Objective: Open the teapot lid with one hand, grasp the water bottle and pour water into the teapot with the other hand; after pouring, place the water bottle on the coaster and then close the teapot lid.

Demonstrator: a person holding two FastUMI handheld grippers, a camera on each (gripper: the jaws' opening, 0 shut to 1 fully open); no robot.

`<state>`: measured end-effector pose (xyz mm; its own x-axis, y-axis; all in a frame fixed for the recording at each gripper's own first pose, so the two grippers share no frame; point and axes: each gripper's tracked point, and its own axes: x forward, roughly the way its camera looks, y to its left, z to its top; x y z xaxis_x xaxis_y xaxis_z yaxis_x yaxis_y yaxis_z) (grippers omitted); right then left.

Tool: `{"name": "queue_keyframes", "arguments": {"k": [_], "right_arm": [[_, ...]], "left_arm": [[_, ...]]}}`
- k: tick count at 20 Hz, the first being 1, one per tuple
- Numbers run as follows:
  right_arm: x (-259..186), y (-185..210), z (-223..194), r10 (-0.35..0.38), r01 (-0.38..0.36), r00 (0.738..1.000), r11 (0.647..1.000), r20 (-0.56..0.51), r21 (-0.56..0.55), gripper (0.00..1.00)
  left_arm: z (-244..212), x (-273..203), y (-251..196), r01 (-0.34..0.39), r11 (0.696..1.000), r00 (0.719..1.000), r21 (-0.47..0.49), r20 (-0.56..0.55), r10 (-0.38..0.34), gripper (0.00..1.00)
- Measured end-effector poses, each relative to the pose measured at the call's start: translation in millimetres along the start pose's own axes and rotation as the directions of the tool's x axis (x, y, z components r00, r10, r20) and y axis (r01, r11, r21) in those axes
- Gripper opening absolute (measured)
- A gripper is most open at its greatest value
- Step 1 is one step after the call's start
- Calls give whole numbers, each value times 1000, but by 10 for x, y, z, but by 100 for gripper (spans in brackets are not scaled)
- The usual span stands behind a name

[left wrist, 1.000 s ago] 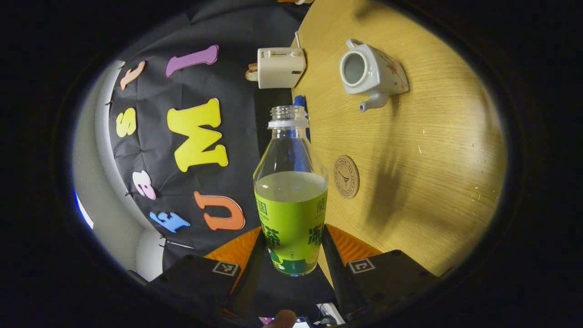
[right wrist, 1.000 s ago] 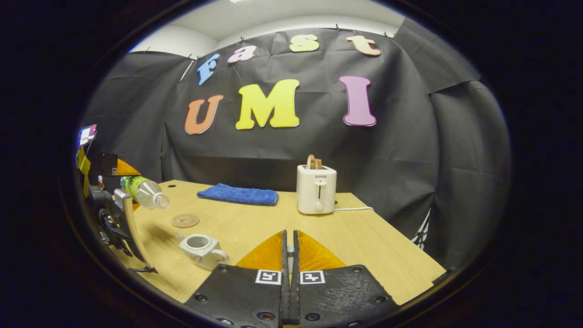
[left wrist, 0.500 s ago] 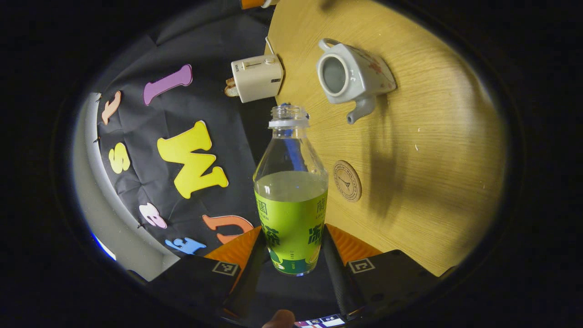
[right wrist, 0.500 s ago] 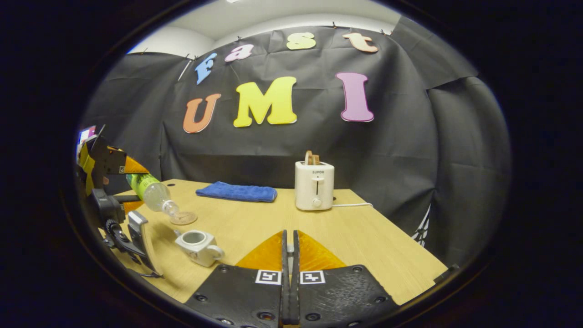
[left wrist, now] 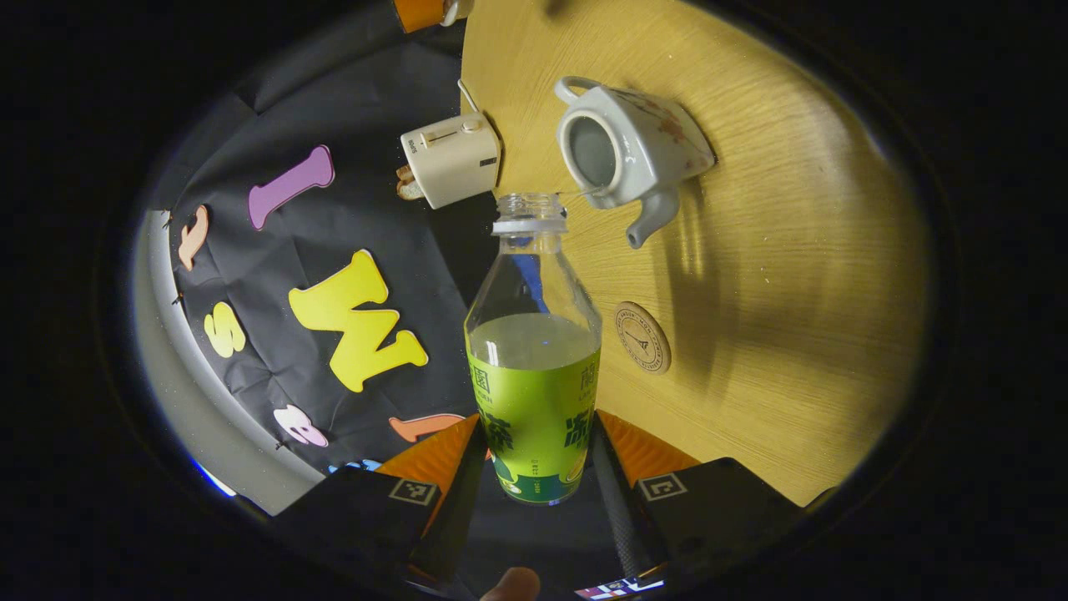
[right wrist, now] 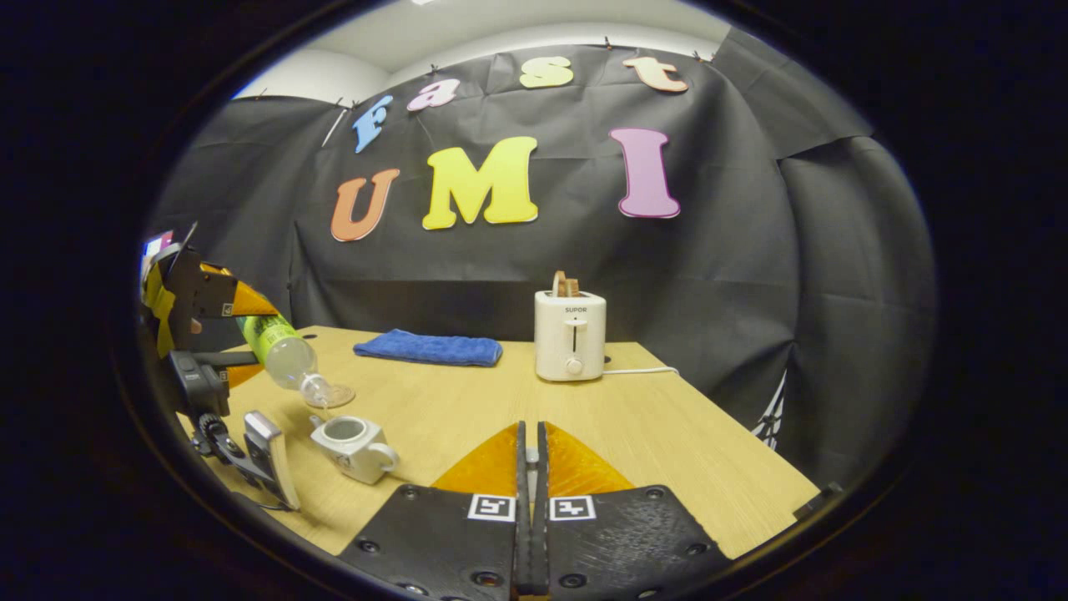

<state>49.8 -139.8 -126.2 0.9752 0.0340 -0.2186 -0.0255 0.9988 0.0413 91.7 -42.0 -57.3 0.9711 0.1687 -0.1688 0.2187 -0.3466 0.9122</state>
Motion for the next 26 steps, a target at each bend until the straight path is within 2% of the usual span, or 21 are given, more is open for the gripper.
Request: {"name": "queue_keyframes", "arguments": {"k": [3, 4, 5, 9, 12, 17, 18, 20, 26], "right_arm": [[5, -6, -11, -1, 1, 1000, 1000, -2, 2, 0], [1, -7, -19, -2, 2, 1000, 1000, -2, 2, 0], [-2, -9, -16, -2, 2, 1000, 1000, -2, 2, 0], [-5, -19, -20, -4, 4, 1000, 1000, -3, 0, 0], [6, -21, -23, -4, 4, 1000, 1000, -3, -1, 0], [-2, -31, -22, -4, 4, 1000, 1000, -2, 1, 0], [-4, -32, -23, -3, 3, 1000, 1000, -1, 2, 0], [-5, -33, -21, -2, 2, 1000, 1000, 0, 3, 0], [-18, -44, -18, -2, 2, 1000, 1000, 4, 9, 0]], "left_arm": [[42, 5, 43, -11, 1000, 1000, 22, 7, 11, 72], [57, -9, 39, -13, 999, 1000, 30, 11, 13, 69], [69, -6, 50, -16, 999, 1000, 37, 9, 16, 72], [98, -14, 71, -22, 997, 1000, 72, 7, 21, 70], [134, -32, 51, -27, 995, 1000, 93, 6, 26, 72], [186, -72, 128, -54, 990, 999, 130, 1, 54, 72], [200, -83, 148, -64, 988, 998, 141, 1, 64, 70], [192, -99, 277, -91, 980, 996, 177, -3, 93, 72], [206, -146, 330, -107, 970, 994, 219, -6, 111, 72]]}}
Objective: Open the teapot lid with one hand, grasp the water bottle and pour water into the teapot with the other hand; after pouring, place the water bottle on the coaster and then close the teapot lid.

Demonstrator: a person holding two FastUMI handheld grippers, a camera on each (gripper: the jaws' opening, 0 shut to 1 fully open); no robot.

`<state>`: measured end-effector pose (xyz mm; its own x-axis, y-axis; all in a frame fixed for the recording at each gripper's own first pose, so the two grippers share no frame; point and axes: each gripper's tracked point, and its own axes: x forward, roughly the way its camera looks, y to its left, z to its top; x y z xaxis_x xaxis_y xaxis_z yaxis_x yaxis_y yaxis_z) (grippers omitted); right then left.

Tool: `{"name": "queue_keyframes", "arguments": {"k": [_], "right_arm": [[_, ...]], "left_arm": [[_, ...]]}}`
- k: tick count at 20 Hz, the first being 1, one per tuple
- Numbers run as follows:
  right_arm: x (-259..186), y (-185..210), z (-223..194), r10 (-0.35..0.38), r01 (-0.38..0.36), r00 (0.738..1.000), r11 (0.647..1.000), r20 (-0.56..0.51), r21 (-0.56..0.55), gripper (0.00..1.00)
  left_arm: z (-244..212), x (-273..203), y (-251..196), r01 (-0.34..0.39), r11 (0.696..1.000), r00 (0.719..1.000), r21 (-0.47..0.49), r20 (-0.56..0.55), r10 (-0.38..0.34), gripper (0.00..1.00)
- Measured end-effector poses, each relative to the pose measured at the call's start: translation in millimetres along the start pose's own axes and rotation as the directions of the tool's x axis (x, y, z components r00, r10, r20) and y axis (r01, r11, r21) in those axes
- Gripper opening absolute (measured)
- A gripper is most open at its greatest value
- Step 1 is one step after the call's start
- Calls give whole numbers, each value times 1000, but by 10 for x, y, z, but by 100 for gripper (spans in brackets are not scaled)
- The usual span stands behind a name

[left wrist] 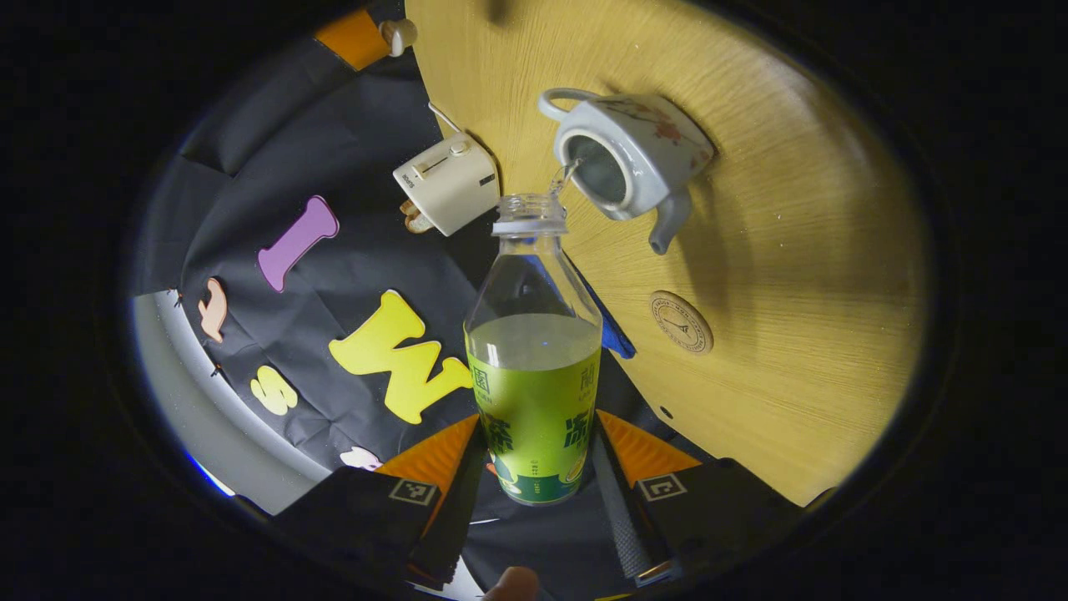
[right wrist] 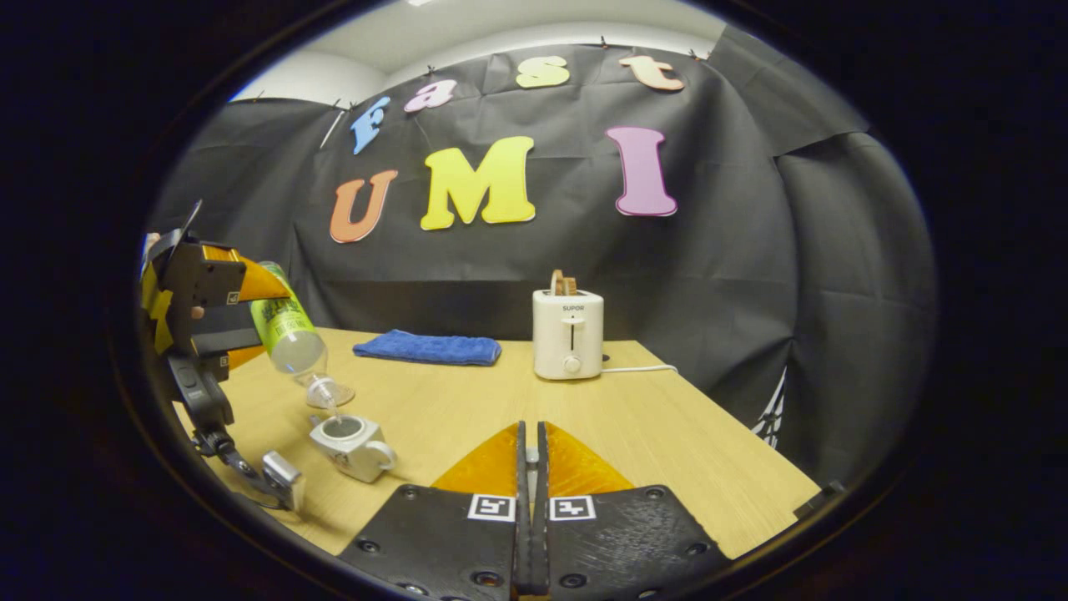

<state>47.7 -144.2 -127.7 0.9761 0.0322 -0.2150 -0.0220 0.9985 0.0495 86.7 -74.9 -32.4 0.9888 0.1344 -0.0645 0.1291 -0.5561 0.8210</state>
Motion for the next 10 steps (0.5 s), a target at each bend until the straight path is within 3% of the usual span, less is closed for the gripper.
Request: {"name": "queue_keyframes", "arguments": {"k": [10], "right_arm": [[-16, -17, 2, -1, 1, 1000, 1000, 3, 2, 0]], "left_arm": [[-29, -37, 84, -17, 998, 1000, 55, -21, 18, 72]]}}
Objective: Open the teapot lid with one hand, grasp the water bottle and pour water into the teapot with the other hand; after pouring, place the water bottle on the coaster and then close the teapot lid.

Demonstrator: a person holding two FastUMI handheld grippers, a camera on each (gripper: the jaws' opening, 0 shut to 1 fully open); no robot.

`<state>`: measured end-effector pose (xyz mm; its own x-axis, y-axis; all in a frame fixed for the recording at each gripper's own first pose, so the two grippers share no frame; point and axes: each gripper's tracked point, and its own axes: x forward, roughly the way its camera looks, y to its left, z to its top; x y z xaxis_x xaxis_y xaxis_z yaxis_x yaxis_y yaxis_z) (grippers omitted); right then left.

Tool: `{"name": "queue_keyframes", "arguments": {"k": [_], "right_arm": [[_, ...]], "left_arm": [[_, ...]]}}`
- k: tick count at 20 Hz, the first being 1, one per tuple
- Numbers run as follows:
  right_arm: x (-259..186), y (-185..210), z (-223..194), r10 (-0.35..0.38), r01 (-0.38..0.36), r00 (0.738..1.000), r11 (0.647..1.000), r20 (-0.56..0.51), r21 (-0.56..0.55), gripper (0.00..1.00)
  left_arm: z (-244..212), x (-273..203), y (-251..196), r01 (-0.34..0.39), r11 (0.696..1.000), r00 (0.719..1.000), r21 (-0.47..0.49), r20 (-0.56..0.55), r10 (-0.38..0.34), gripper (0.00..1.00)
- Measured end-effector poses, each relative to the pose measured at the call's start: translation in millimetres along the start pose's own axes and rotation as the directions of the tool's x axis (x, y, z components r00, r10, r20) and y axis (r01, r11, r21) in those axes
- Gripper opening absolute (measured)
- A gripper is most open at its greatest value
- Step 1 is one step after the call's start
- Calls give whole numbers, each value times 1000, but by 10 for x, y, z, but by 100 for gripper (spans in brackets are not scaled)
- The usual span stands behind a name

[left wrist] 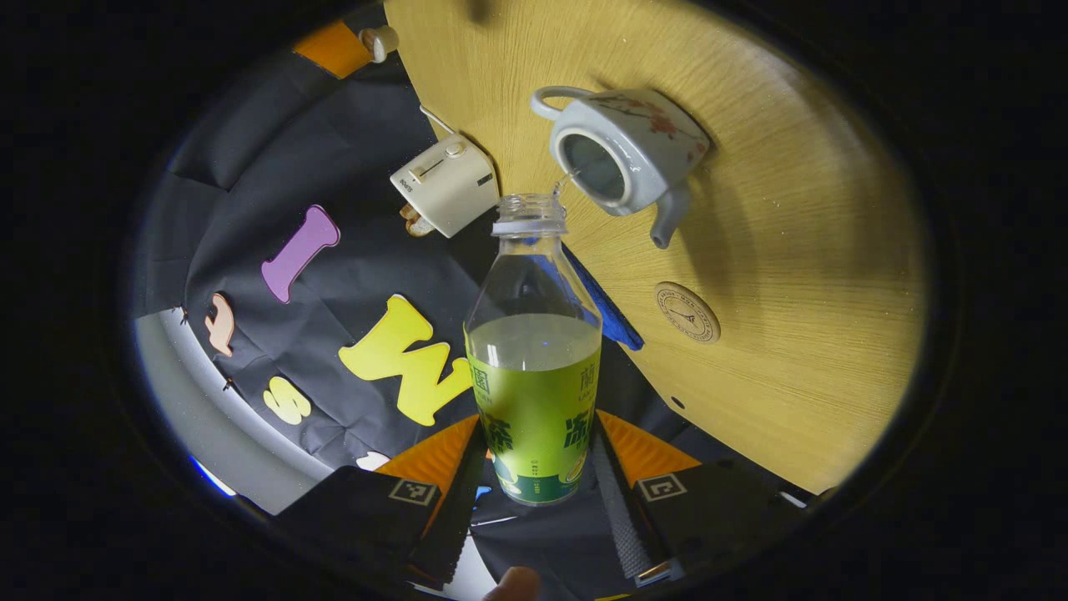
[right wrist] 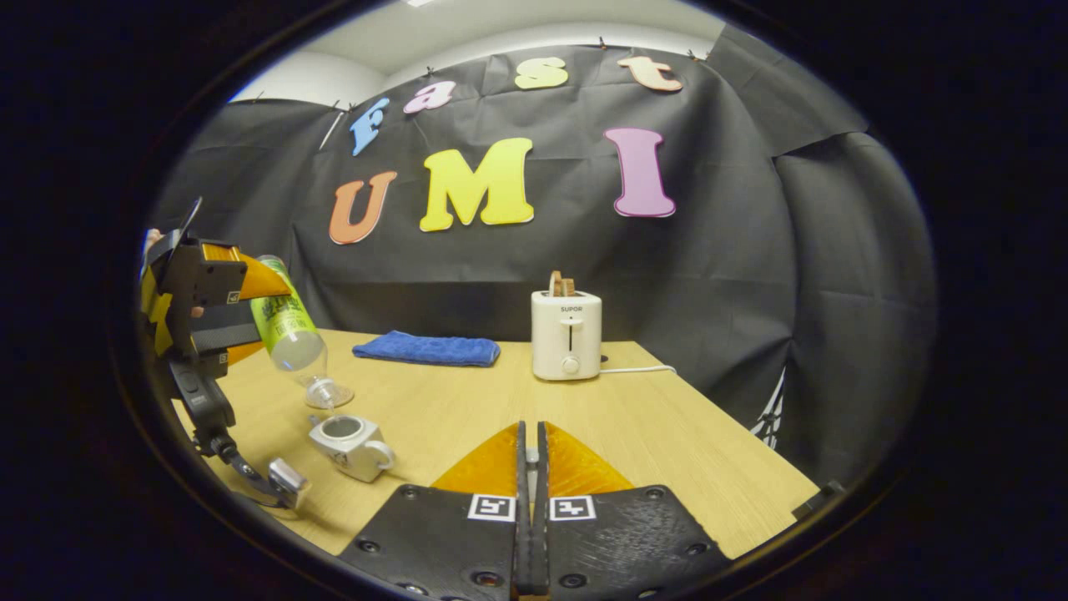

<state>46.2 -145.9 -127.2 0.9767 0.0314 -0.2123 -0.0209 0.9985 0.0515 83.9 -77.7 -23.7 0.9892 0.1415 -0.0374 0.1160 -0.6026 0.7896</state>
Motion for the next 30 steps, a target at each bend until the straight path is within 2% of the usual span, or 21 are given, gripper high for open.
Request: {"name": "queue_keyframes", "arguments": {"k": [11, 12, 13, 17, 19, 21, 24, 26, 27, 28, 30], "right_arm": [[-13, 3, 17, 2, -2, 1000, 1000, 0, 4, 0], [-16, 2, 23, 2, -2, 1000, 1000, 3, 6, 0], [-21, -5, 35, 1, -1, 1000, 1000, 5, 7, 0], [-49, -36, 71, -8, 8, 1000, 1000, 12, 8, 0], [-59, -36, 90, -10, 10, 1000, 1000, 14, 8, 0], [-68, -32, 120, -13, 13, 1000, 1000, 17, 5, 0], [-96, -28, 202, -16, 16, 1000, 1000, 27, 17, 0], [-118, -6, 274, -17, 16, 999, 999, 35, 28, 0], [-133, 1, 323, -18, 16, 999, 999, 43, 31, 0], [-143, 16, 366, -19, 17, 999, 999, 49, 35, 0], [-136, 81, 436, -13, 10, 998, 999, 55, 43, 0]], "left_arm": [[-8, 10, 62, -24, 1000, 1000, -5, 13, 24, 72], [-30, 28, 69, -26, 999, 1000, -19, 11, 26, 69], [-31, 42, 58, -23, 999, 1000, -32, 13, 23, 72], [-25, 81, 5, -23, 996, 999, -86, 25, 25, 72], [-47, 97, -55, -15, 991, 999, -135, 28, 19, 69], [-62, 118, -112, -16, 974, 999, -224, 46, 27, 72], [-31, 93, -270, 19, 907, 997, -420, 80, 16, 72], [-59, 64, -297, 34, 843, 995, -536, 96, 21, 71], [-93, 65, -325, 40, 801, 995, -598, 96, 22, 67], [-137, 57, -313, 32, 754, 995, -656, 91, 36, 71], [-245, 72, -224, 8, 637, 994, -771, 74, 77, 72]]}}
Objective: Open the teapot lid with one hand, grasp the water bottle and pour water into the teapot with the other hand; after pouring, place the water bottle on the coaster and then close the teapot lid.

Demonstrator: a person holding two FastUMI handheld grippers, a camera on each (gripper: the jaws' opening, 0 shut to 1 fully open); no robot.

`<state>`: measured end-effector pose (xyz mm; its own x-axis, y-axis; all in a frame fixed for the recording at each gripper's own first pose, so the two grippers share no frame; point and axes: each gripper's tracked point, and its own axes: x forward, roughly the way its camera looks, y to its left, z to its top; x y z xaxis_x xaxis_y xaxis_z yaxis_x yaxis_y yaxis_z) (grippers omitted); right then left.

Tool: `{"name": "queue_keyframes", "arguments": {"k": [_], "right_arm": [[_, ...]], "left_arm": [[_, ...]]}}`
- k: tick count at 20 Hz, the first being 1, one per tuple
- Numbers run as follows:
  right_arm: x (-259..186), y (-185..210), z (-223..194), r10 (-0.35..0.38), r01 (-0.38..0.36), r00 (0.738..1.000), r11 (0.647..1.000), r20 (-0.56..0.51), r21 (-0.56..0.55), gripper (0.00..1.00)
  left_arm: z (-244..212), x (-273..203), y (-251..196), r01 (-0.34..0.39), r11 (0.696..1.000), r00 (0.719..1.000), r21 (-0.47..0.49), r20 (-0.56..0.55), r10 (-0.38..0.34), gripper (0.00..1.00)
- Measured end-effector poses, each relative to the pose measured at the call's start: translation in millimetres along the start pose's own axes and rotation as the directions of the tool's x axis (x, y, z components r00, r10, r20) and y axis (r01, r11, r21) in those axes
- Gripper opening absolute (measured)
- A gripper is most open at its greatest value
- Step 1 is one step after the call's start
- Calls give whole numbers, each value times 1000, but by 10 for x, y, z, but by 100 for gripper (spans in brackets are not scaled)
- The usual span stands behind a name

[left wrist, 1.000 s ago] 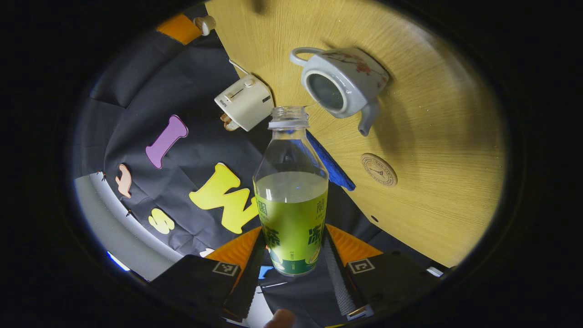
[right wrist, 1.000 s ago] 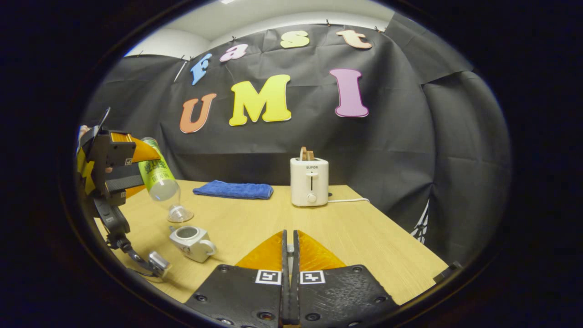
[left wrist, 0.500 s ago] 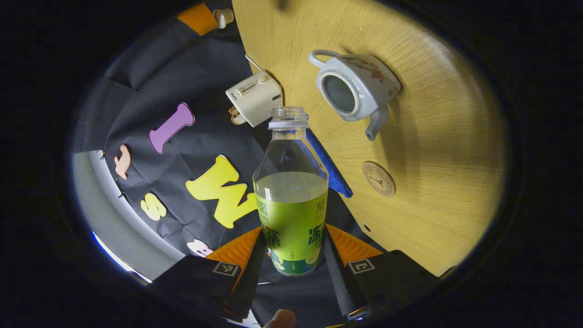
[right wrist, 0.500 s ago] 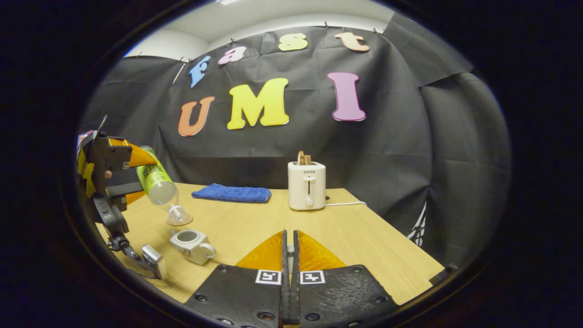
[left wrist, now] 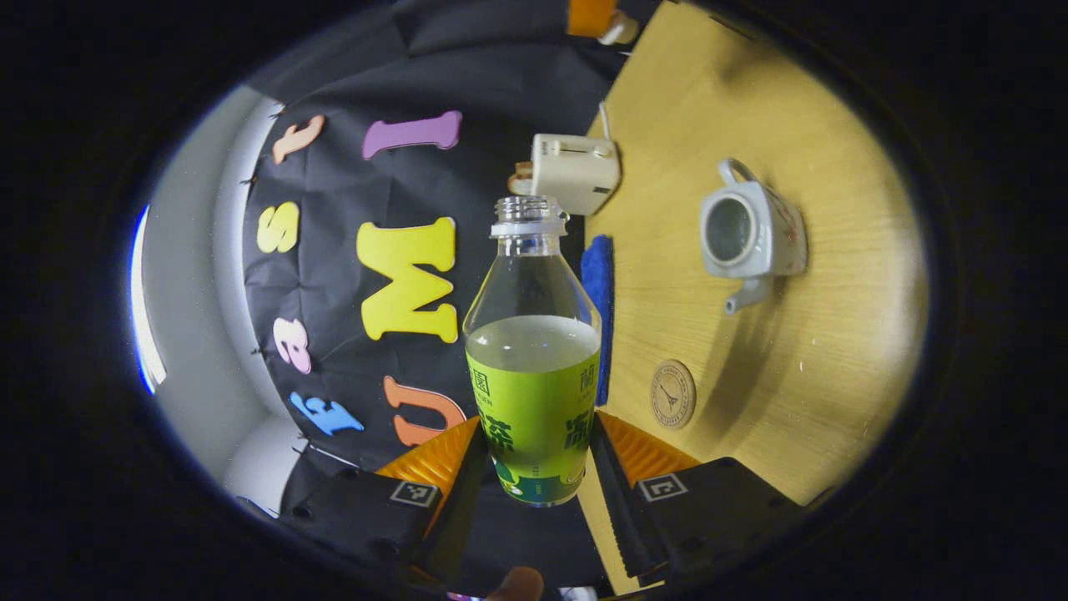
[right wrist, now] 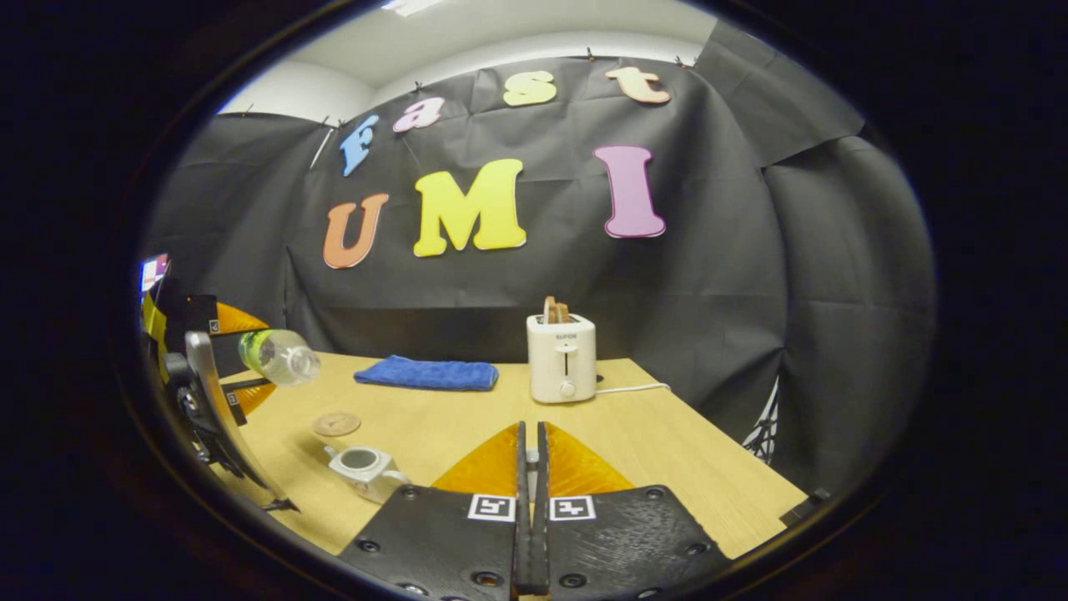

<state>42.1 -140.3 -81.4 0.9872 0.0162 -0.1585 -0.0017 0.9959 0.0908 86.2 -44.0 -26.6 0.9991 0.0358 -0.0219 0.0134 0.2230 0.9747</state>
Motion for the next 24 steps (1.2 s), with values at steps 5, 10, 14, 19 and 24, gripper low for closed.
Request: {"name": "queue_keyframes", "arguments": {"k": [5, 10, 14, 19, 24], "right_arm": [[-91, 128, 171, 5, -5, 1000, 999, 22, -32, 0], [-137, 255, 282, 24, -22, 999, 999, 37, -39, 0], [-106, 337, 285, 37, -36, 999, 999, 31, -32, 0], [-25, 397, 273, 48, -47, 999, 998, 25, -34, 0], [83, 413, 135, 52, -52, 999, 998, -8, -24, 0]], "left_arm": [[-301, 150, 76, 32, 877, 998, -479, -27, -52, 72], [-332, 332, -127, 129, 581, 986, -804, 40, -165, 72], [-325, 608, -205, 164, 363, 978, -917, 105, -178, 72], [-426, 842, -285, 159, 197, 978, -967, 127, -167, 73], [-438, 1076, -512, 165, 157, 969, -974, 131, -209, 73]]}}
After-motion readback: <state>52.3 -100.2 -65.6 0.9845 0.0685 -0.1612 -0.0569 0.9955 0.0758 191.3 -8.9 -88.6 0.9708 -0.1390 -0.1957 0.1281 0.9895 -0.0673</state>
